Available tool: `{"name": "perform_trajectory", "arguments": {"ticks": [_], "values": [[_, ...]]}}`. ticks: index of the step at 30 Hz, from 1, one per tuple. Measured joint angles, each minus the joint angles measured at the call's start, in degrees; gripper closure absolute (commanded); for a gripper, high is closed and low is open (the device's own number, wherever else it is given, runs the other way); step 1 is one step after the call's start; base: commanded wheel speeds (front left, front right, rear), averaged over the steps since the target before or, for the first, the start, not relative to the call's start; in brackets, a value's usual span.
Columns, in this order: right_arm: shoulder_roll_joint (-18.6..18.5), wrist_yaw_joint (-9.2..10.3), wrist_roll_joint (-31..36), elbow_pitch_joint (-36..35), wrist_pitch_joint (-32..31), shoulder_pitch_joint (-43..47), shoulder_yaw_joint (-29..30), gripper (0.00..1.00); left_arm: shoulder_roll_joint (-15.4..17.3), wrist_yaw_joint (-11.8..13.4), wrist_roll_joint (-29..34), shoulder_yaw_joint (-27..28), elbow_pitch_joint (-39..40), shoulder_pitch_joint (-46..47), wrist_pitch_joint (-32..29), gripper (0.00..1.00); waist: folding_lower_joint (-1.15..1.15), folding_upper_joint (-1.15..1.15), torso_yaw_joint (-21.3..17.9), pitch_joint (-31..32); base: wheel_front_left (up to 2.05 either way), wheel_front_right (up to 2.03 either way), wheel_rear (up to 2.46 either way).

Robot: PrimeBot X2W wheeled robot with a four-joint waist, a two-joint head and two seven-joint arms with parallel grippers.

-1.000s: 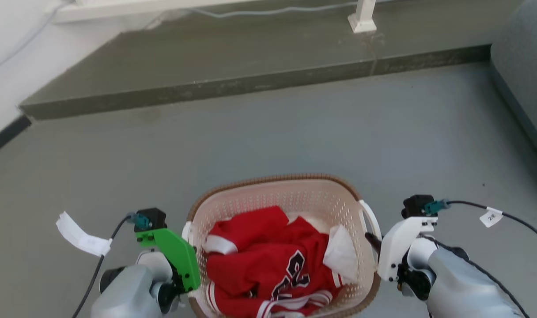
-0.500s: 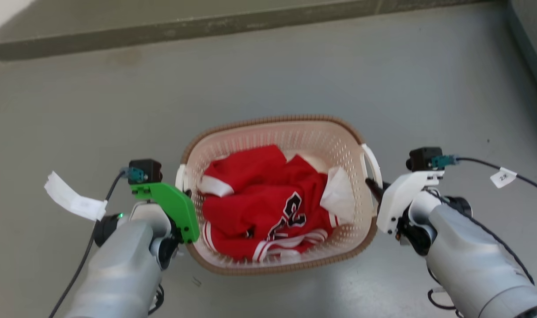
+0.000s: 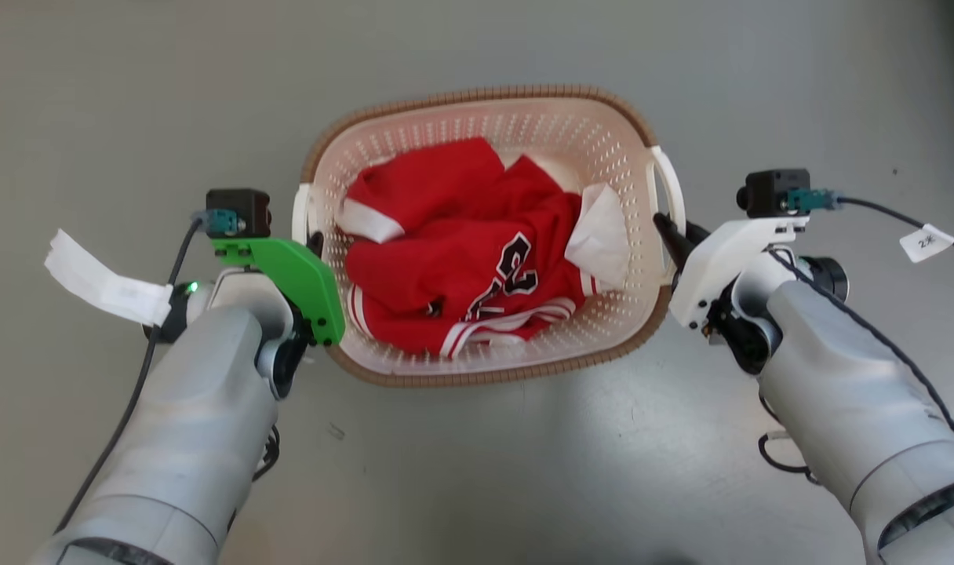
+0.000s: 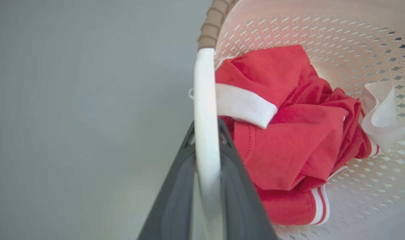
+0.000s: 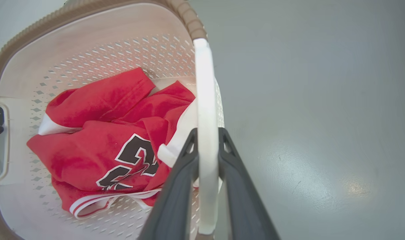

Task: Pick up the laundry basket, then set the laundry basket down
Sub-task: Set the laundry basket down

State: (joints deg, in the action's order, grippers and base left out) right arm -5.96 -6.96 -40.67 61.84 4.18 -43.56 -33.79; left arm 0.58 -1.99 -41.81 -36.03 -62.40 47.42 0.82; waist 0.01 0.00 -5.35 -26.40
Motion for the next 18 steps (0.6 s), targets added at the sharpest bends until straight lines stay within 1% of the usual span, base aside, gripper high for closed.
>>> {"name": "perform_trajectory", "arguments": {"ticks": [9, 18], "values": [[-0.71, 0.0, 1.48, -0.25, 2.0, -4.98, -0.04, 1.0, 0.41, 0.27, 1.15, -0.19, 0.09, 4.99, 1.78, 1.0, 0.0, 0.0, 0.4, -6.64, 0.0, 0.0, 0.0], [-1.4, 0.0, 1.83, -0.11, 2.44, -10.22, 0.14, 1.0, 0.64, 0.48, 1.43, -0.18, -0.08, 10.22, 2.34, 1.0, 0.0, 0.0, 0.66, -14.05, 0.0, 0.0, 0.0]]}}
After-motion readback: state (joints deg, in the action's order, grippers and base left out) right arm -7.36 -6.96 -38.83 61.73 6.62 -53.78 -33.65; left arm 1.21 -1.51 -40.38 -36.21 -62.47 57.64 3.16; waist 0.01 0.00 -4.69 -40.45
